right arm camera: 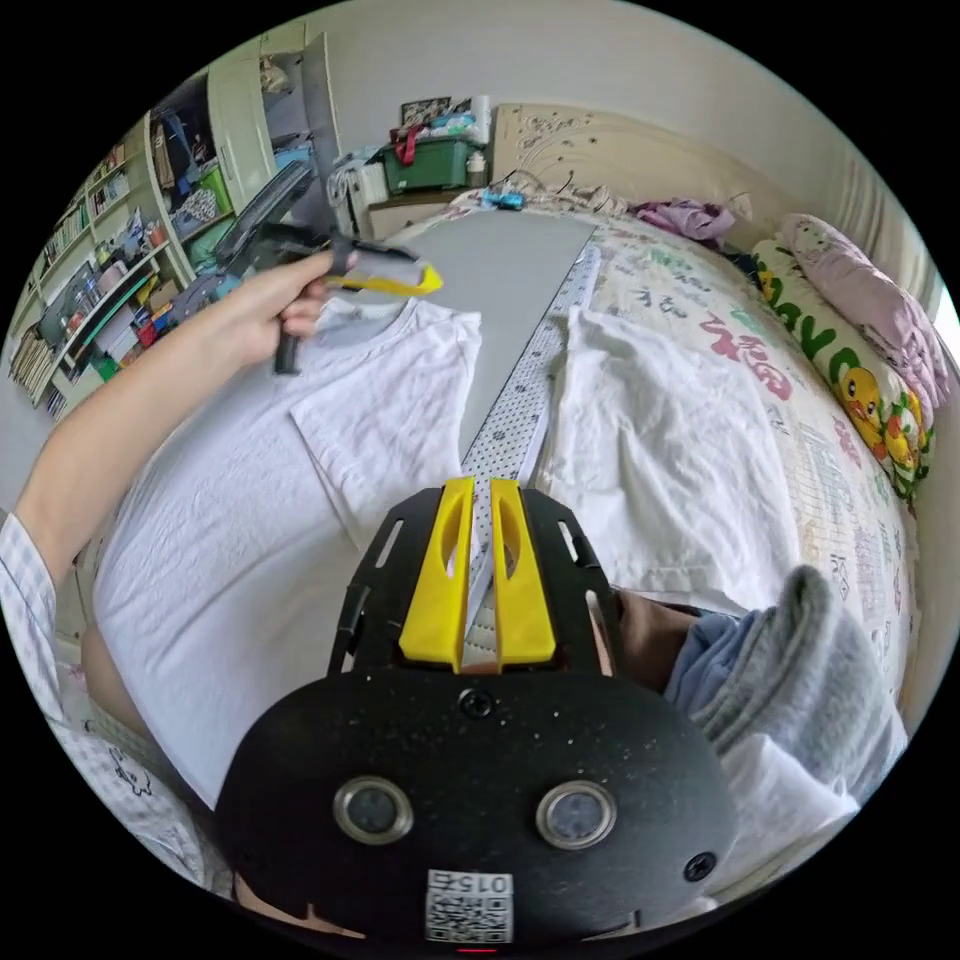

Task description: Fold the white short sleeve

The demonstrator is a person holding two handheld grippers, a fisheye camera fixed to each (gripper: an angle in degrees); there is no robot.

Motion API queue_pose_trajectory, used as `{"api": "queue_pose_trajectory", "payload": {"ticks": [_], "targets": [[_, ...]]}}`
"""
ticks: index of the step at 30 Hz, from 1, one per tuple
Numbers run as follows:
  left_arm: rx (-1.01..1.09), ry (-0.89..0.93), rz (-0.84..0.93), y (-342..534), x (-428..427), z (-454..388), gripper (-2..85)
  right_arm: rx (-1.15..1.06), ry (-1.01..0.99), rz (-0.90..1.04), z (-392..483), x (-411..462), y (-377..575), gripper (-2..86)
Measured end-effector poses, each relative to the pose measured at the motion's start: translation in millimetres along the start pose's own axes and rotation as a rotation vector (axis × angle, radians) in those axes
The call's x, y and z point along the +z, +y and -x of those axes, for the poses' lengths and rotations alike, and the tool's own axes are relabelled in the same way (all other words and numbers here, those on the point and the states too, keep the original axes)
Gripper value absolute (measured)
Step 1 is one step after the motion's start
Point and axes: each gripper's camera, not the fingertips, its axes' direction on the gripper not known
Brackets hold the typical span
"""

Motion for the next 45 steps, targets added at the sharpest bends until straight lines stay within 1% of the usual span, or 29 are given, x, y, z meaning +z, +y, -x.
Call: {"api": "queue_pose_trajectory", "payload": {"ticks": [2,4,6,8,9,12,16,19,22,25,26,30,33,36,39,41,42,44,45], "targets": [[0.094,-0.020,0.037,31,-25,-17,5.8,0.031,0.015,-0.086,-2,-14,3,3.4],[0.133,-0.039,0.059,61,-42,-25,5.9,-0.014,-0.055,-0.130,3,-20,5,3.5],[0.162,-0.047,0.097,89,-52,-31,6.0,-0.109,-0.154,-0.098,13,-19,4,4.1],[0.184,-0.071,0.146,120,-57,-38,6.5,-0.210,-0.227,0.000,30,-9,1,5.6],[0.188,-0.083,0.157,125,-57,-39,6.7,-0.236,-0.227,0.026,35,-7,0,5.8],[0.185,-0.123,0.181,141,-59,-46,6.6,-0.319,-0.137,0.118,57,1,1,6.0],[0.197,-0.175,0.186,147,-65,-60,0.8,-0.375,-0.069,0.128,75,-3,2,0.6],[0.214,-0.155,0.138,152,-82,-73,-0.2,-0.376,-0.103,0.108,80,-15,1,-0.4],[0.215,-0.175,0.095,161,-98,-81,-0.4,-0.388,-0.132,0.112,88,-24,1,-0.2],[0.187,-0.193,0.123,171,-99,-78,-0.2,-0.416,-0.150,0.201,100,-15,2,0.3],[0.177,-0.200,0.144,176,-97,-76,0.0,-0.418,-0.149,0.189,104,-19,3,0.4],[0.131,-0.173,0.114,192,-122,-76,0.6,-0.418,-0.156,0.184,114,-28,3,0.5],[0.148,-0.166,0.059,227,-166,-87,0.8,-0.434,-0.154,0.175,125,-36,4,0.4],[0.172,-0.182,-0.047,286,-225,-98,0.7,-0.456,-0.089,0.157,146,-44,8,0.3],[0.179,-0.270,-0.131,353,-280,-103,0.5,-0.440,-0.065,0.127,162,-52,10,0.2],[0.127,-0.366,-0.264,411,-320,-97,0.2,-0.422,-0.069,0.117,171,-58,11,0.2],[0.108,-0.383,-0.309,425,-330,-94,0.1,-0.414,-0.071,0.114,173,-61,11,0.2],[0.020,-0.323,-0.581,467,-383,-84,-0.4,-0.401,-0.049,0.123,188,-68,10,0.3],[0.005,-0.306,-0.624,472,-395,-81,-0.5,-0.396,-0.040,0.128,192,-70,10,0.3]]}}
